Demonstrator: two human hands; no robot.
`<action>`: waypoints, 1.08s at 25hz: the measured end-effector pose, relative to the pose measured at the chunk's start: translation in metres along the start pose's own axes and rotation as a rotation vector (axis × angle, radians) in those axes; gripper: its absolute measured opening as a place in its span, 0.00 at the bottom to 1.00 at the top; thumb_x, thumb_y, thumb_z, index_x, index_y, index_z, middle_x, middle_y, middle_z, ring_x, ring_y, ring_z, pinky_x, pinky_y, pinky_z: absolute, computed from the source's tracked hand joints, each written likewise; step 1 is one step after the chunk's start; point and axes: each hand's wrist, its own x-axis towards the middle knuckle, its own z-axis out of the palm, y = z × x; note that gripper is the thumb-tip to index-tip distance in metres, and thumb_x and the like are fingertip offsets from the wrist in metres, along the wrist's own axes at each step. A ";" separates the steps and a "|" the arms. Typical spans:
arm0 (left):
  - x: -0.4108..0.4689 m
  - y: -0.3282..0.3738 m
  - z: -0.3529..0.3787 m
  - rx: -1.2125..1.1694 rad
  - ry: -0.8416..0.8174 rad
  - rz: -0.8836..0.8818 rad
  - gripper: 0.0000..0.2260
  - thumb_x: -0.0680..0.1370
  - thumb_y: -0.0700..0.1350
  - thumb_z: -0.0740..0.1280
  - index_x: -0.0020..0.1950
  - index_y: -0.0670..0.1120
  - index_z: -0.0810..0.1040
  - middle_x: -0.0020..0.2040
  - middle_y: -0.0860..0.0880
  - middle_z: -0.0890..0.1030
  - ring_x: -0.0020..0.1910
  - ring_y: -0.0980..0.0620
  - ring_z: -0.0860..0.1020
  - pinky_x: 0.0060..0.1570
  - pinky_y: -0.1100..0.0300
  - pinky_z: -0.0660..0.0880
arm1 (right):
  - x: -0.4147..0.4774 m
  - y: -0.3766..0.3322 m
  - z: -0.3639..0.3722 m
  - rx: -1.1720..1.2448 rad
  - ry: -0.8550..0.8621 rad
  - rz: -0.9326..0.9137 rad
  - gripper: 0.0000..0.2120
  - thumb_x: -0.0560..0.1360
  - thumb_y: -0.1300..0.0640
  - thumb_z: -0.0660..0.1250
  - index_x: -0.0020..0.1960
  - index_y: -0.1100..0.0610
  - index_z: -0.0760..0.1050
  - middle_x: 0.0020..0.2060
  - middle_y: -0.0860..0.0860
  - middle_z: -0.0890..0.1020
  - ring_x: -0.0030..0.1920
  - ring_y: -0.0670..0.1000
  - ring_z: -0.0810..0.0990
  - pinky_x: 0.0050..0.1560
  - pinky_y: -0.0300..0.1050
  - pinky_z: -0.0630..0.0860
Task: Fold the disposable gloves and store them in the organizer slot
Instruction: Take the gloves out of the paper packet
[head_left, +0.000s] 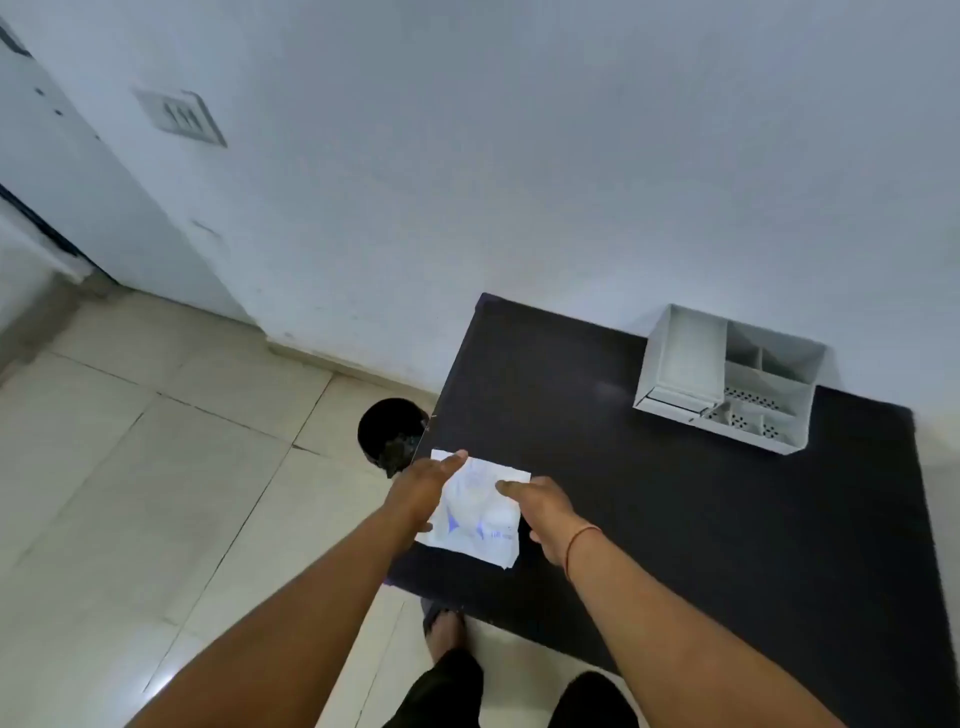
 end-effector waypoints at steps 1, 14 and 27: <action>0.011 -0.004 0.000 -0.020 0.016 -0.066 0.29 0.78 0.67 0.70 0.71 0.50 0.75 0.66 0.47 0.74 0.65 0.40 0.76 0.60 0.40 0.76 | 0.013 0.002 0.006 0.007 0.045 0.052 0.23 0.77 0.51 0.75 0.69 0.58 0.77 0.59 0.54 0.84 0.47 0.51 0.83 0.40 0.45 0.77; 0.004 0.072 -0.008 -0.485 -0.385 -0.118 0.29 0.80 0.65 0.69 0.69 0.43 0.83 0.63 0.37 0.87 0.63 0.35 0.85 0.63 0.37 0.83 | -0.037 -0.057 -0.012 -0.935 0.333 -0.955 0.13 0.77 0.54 0.71 0.60 0.53 0.85 0.54 0.51 0.83 0.54 0.52 0.81 0.53 0.48 0.81; -0.055 0.150 0.018 -0.363 -0.633 0.349 0.27 0.76 0.27 0.71 0.74 0.44 0.79 0.68 0.37 0.85 0.66 0.32 0.84 0.64 0.29 0.80 | -0.147 -0.119 -0.084 -0.572 0.420 -0.640 0.17 0.74 0.43 0.76 0.60 0.46 0.79 0.48 0.44 0.84 0.52 0.47 0.83 0.53 0.44 0.80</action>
